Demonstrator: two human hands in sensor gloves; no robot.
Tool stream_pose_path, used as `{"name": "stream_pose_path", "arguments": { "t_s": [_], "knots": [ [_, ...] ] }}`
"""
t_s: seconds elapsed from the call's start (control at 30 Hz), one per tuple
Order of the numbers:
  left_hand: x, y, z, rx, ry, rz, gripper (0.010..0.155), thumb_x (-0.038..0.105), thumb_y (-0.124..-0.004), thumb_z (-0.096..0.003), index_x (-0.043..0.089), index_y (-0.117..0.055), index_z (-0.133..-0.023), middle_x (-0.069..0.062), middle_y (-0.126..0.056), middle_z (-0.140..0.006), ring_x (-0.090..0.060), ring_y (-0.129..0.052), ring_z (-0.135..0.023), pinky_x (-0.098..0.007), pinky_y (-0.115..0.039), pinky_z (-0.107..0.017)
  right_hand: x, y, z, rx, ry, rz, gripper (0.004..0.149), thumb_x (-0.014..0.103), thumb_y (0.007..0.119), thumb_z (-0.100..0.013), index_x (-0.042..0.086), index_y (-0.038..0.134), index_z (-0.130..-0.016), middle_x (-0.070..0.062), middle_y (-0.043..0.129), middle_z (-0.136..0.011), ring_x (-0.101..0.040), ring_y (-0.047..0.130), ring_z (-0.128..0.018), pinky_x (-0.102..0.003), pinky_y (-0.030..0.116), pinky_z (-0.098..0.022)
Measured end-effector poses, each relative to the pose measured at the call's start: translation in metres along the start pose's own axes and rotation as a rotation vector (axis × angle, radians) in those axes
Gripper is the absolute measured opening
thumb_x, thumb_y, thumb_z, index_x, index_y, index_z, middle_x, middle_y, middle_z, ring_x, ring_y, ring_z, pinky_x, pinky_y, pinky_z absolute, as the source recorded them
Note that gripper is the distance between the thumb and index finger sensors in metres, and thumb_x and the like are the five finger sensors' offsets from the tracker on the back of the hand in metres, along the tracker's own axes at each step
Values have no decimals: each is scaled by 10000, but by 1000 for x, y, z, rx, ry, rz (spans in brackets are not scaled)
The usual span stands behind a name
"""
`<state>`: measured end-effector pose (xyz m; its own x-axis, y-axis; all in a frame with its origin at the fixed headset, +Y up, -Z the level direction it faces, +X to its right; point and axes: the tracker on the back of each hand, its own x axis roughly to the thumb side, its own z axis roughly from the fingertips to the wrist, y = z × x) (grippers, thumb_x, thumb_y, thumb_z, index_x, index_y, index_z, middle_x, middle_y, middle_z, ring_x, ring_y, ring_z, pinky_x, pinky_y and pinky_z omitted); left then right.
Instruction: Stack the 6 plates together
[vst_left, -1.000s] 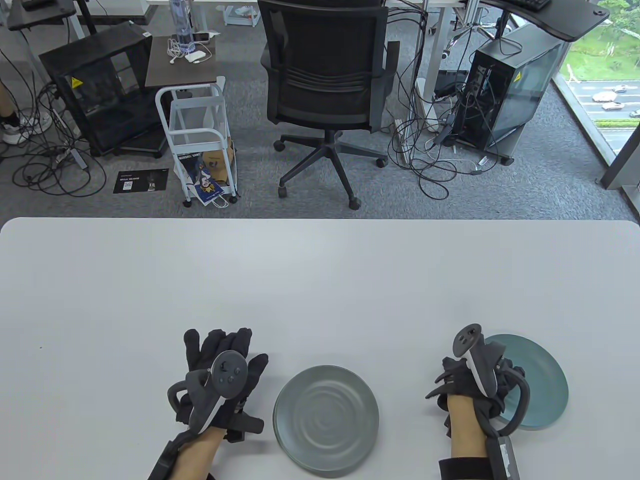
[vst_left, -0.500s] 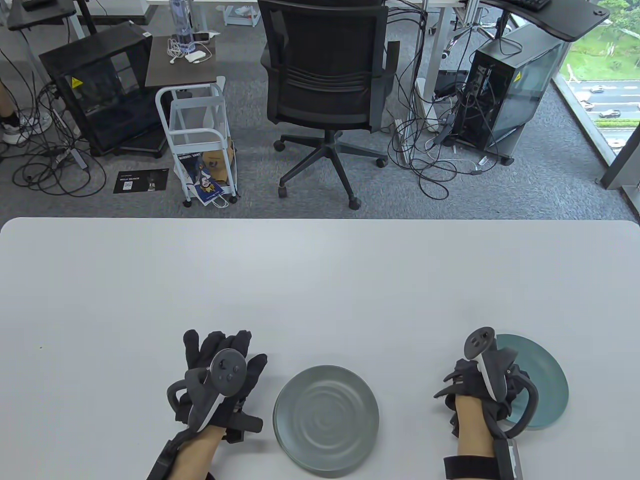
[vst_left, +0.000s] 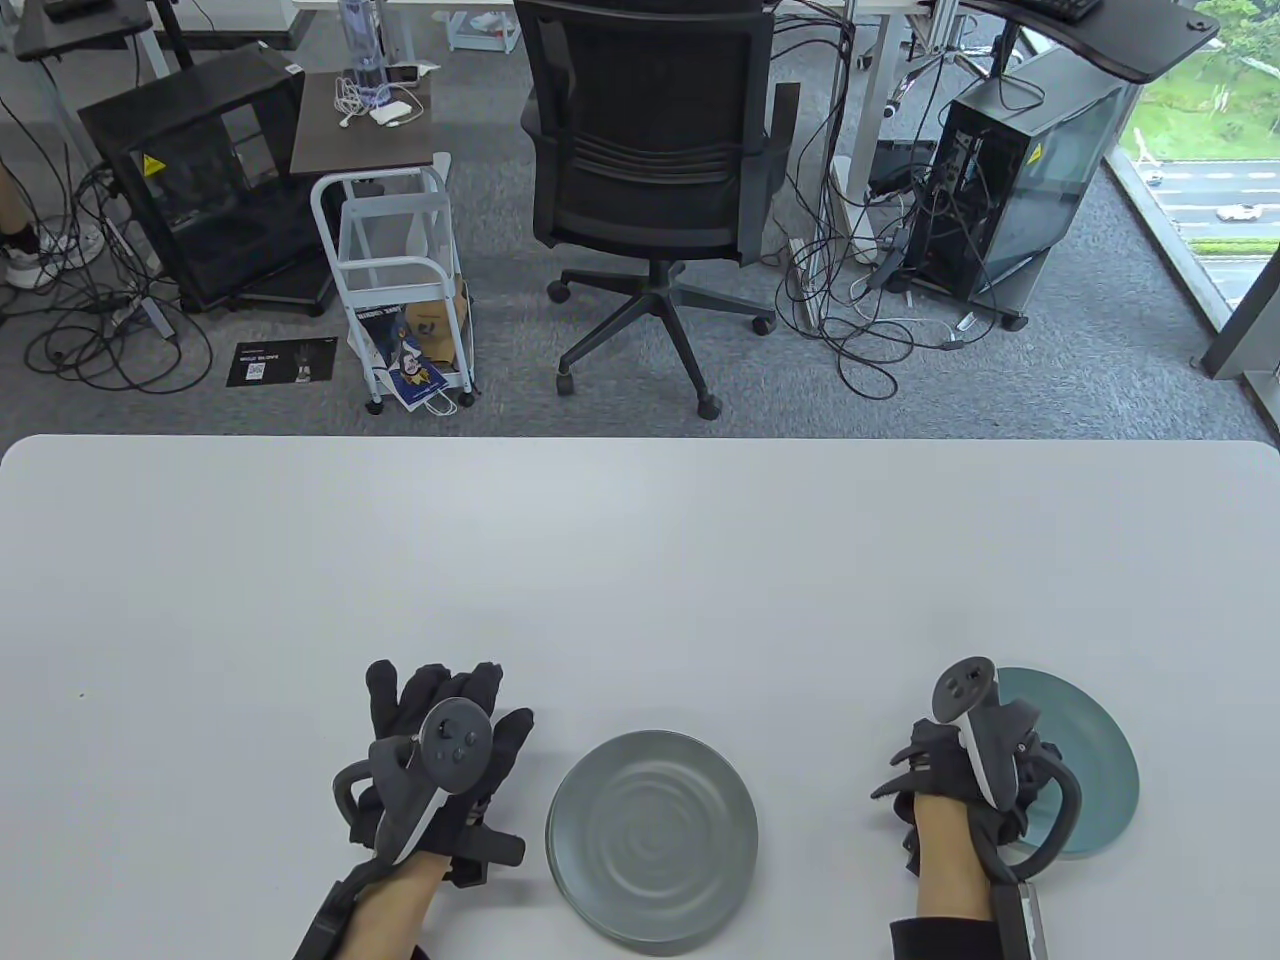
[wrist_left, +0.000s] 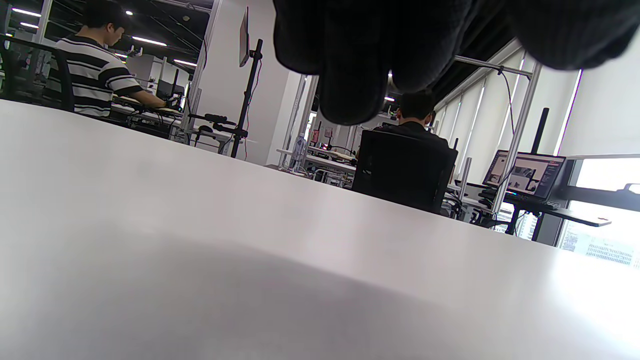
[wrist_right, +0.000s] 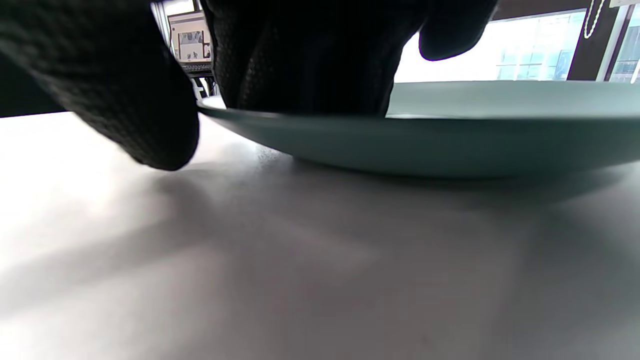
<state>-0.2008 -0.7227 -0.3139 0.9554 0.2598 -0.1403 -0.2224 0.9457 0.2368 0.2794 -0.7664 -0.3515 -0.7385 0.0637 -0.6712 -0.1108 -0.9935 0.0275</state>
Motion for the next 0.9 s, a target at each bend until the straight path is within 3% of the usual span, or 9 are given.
{"name": "stream_pose_path", "arguments": {
  "t_s": [0.3,0.57,0.9],
  "knots": [
    [0,0,0,2,-1,5,667,669,-742,-301,403,-740,-913,139,-892,-930,-113,-700,-1047,-463,-196,-916,2,-5,3,-115,-15,26,500,499,956,-441,222,796,-826,95,906,-616,-166,875,-752,-541,515,-760],
    [0,0,0,7,-3,6,666,670,-741,-302,401,-743,-911,137,-893,-928,-112,-704,-1045,-464,-199,-915,8,-21,19,-351,-78,9,416,444,986,-415,245,841,-751,103,914,-546,-149,879,-725,-519,508,-763],
    [-2,1,0,2,5,9,667,672,-740,-302,402,-741,-912,140,-894,-927,-112,-704,-1045,-464,-200,-915,39,-27,46,-530,-310,7,404,441,998,-396,256,846,-723,111,912,-519,-138,887,-708,-513,531,-758]
  ]
}}
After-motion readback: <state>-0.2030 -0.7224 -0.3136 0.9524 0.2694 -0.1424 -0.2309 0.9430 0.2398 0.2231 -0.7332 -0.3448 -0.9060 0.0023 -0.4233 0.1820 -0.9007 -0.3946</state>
